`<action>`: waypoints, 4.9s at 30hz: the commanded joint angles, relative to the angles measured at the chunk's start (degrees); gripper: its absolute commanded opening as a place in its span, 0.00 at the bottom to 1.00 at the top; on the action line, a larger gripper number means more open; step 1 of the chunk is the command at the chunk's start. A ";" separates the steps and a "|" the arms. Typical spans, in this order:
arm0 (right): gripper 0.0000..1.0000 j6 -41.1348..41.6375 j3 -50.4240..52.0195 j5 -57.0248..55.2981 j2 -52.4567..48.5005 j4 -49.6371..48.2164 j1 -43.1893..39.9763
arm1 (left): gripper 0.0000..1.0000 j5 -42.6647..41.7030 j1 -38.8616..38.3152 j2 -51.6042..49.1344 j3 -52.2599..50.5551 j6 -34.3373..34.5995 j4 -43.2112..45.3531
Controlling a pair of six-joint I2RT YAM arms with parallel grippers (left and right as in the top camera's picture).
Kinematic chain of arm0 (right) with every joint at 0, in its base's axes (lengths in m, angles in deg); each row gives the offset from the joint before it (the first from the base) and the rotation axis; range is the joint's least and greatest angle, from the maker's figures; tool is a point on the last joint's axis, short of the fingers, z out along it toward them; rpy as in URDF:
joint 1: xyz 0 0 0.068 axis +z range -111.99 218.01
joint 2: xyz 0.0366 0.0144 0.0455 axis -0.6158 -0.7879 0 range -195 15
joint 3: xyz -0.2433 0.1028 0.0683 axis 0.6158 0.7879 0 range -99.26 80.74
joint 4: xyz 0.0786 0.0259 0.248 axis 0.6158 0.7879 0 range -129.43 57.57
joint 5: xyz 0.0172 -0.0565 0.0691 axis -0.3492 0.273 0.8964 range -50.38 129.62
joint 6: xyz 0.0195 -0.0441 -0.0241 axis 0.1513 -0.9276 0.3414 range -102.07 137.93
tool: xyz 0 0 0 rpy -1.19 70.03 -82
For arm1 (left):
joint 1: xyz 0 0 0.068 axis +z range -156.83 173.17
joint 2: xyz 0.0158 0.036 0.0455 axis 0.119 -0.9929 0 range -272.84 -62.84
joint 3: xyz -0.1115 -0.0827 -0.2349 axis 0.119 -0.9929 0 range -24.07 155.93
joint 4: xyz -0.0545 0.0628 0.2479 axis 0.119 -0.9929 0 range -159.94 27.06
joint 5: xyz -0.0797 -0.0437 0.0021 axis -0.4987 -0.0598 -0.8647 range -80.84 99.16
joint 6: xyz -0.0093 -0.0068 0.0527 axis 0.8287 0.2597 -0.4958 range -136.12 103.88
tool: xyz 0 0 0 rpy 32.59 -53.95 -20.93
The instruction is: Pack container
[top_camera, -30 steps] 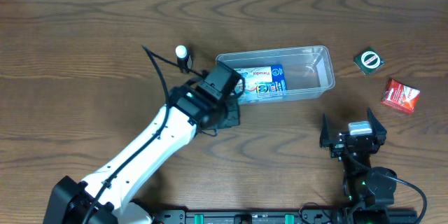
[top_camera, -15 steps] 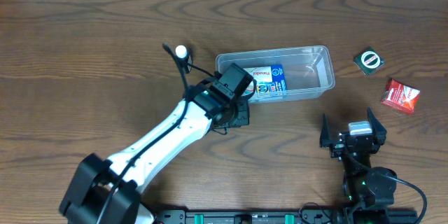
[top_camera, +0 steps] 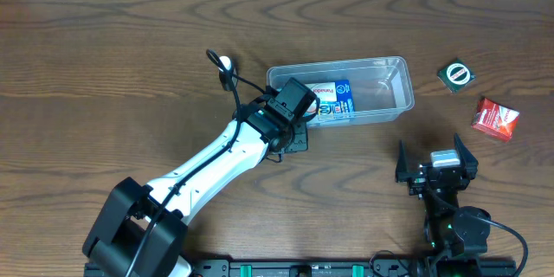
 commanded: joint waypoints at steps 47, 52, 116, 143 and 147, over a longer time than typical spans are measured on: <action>0.99 -0.74 0.20 0.00 0.31 0.15 -0.59 | 0.11 34.10 2.45 23.65 -0.22 -3.85 -0.74; 0.99 -0.72 0.20 0.00 0.31 0.15 -0.59 | 0.25 34.56 8.33 25.20 -0.22 -5.16 -0.15; 0.99 17.68 -54.93 10.73 -56.41 20.04 -19.76 | 0.63 12.76 25.62 12.59 -0.22 -16.74 14.12; 0.99 17.27 -67.95 15.32 -76.08 34.69 -32.94 | 0.71 2.47 27.43 2.16 -0.22 -22.03 28.46; 0.99 17.27 -67.95 15.34 -76.30 35.60 -32.74 | 0.75 2.45 27.43 0.59 -0.22 -25.73 28.63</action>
